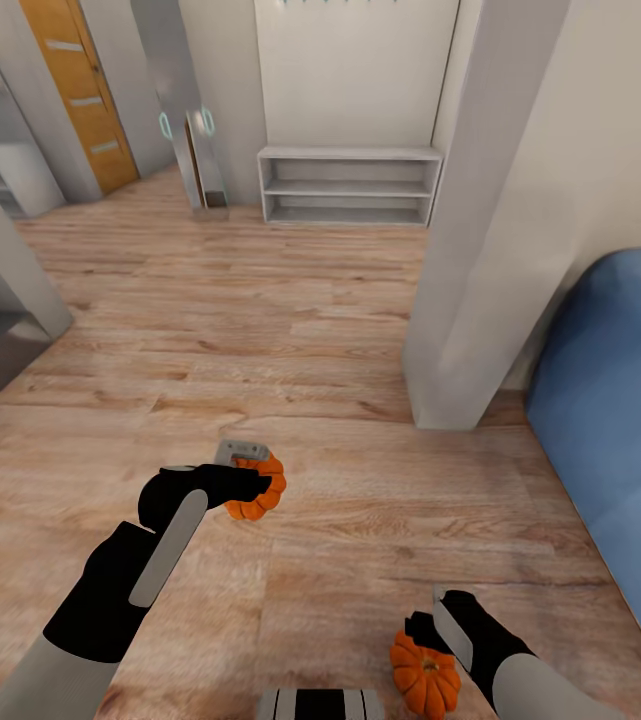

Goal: Place each of the two pumpkins and all three candles from the living room inside a cabinet in the living room (use any cabinet), then make sure every cabinet is closed, and position the cauldron so it is next to a table in the living room.

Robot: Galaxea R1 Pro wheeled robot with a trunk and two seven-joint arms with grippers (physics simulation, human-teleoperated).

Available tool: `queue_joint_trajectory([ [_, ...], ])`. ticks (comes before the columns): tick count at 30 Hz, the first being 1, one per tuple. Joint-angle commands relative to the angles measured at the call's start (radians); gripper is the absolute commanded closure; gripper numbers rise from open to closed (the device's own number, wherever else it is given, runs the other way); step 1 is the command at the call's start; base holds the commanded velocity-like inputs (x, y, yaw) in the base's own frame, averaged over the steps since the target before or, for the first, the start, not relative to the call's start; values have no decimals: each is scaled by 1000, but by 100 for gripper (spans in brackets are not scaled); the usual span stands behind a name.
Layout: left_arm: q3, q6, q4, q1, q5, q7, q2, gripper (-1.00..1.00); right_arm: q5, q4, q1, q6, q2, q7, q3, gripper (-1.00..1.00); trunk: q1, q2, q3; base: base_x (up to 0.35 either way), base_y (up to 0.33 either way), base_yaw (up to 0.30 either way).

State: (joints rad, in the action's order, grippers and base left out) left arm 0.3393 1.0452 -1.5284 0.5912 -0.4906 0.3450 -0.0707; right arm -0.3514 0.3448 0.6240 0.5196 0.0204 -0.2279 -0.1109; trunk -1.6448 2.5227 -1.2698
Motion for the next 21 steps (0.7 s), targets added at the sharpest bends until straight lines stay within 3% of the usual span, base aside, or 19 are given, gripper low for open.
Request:
queue_joint_trajectory([
  [1,2,2,-1,1,-9,11,-1,100,-11,1,0,1,0,-8,-8,-100,0,1,-5,0,0,0],
  [9,3,2,-1,1,-9,11,0,100,-9,-1,0,-11,4,-8,-14,-100,-1,1,-12,0,0,0],
  [15,3,2,-1,1,-9,11,-1,100,-11,-3,0,-29,9,-8,-69,-100,-1,1,-12,0,0,0],
  [21,3,2,-1,1,-9,11,-1,100,-12,-26,0,-57,8,-8,-78,-100,-1,1,-12,0,0,0],
])
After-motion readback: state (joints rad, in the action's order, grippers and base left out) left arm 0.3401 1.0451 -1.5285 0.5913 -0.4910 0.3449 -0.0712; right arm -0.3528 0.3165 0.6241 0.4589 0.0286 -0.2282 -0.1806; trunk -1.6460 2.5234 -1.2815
